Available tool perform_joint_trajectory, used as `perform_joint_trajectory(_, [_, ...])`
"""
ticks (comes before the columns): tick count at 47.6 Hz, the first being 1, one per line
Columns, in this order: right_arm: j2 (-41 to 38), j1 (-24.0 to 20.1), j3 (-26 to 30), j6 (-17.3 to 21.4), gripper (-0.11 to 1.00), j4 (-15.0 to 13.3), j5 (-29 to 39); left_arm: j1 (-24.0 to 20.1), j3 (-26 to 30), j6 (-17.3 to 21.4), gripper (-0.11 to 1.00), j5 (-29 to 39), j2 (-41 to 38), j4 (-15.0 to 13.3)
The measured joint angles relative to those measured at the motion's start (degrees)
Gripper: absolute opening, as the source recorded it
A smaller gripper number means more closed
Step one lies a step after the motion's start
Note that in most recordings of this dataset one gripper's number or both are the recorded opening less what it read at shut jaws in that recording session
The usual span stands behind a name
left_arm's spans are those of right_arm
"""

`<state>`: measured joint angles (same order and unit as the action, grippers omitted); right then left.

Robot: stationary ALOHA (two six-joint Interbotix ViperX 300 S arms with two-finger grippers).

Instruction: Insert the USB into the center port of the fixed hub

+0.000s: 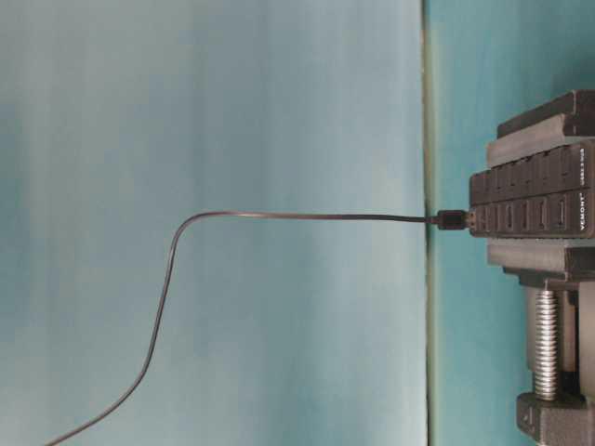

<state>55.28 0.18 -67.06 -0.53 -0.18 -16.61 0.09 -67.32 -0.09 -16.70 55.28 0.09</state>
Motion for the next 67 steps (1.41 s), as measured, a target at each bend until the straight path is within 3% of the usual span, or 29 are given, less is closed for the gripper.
perform_joint_trajectory(2, [0.00, 0.00, -0.35, 0.18, 0.15, 0.09, -0.18, 0.00, -0.26, -0.26, 0.11, 0.00, -0.09, 0.09])
perform_joint_trajectory(6, [0.26, 0.00, -1.93, 1.23, 0.04, 0.88, -0.62, 0.00, -2.29, -1.93, 0.00, 0.09, -0.35, 0.18])
perform_joint_trajectory(11, [1.67, 0.00, -2.72, 3.78, -0.02, 2.11, -1.05, 0.00, -2.55, -2.46, 0.00, 0.09, -0.62, 0.18])
perform_joint_trajectory(18, [3.69, 1.23, -2.72, 4.92, -0.02, 2.29, 0.62, 0.00, -2.55, -2.55, 0.00, 2.55, -1.14, 0.26])
perform_joint_trajectory(35, [3.60, 4.57, -1.32, 5.10, -0.02, 2.29, 14.59, 0.00, -1.93, -2.55, 0.00, 9.40, -2.37, 0.26])
perform_joint_trajectory(51, [-3.08, 5.45, 1.93, 5.10, -0.02, 2.37, 21.45, 0.00, -0.88, -2.55, 0.00, 16.17, -3.52, 0.35])
perform_joint_trajectory(67, [-12.30, 5.71, 5.19, 5.10, -0.02, 2.11, 24.08, 0.00, -0.70, -2.64, 0.00, 16.96, -3.52, 0.26])
